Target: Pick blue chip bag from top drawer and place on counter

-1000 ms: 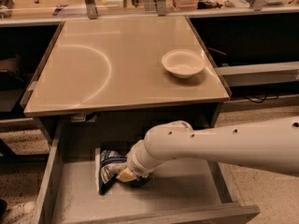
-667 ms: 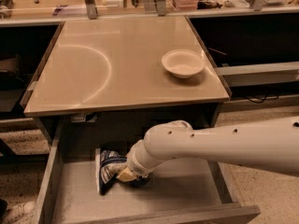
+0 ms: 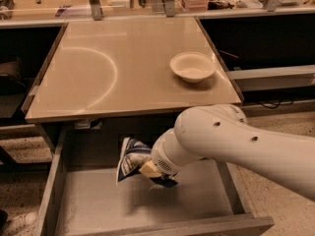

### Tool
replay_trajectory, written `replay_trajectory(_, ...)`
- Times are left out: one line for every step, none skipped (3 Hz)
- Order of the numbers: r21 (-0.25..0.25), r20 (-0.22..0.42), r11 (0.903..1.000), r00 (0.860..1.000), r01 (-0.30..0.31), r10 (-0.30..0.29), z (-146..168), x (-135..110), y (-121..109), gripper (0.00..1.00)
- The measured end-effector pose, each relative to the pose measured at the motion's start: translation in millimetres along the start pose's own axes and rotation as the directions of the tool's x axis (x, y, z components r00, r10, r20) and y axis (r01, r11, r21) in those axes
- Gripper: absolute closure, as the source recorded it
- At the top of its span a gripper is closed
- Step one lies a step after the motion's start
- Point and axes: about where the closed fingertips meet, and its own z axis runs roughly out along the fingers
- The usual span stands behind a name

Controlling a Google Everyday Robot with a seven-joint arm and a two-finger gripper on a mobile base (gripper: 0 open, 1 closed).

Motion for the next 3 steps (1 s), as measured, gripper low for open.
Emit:
replay_trajectory(0.05, -0.016, 0.9981, 0.999, -0.037, 0.038, -50, -7, -6, 1.0)
replay_trajectory(0.072, -0.004, 0.9971, 1.0, -0.025, 0.025, -85, -25, -11, 1.0)
replay_trajectory(0.075, -0.001, 0.9971, 1.0, -0.017, 0.017, -90, -28, -10, 1.0)
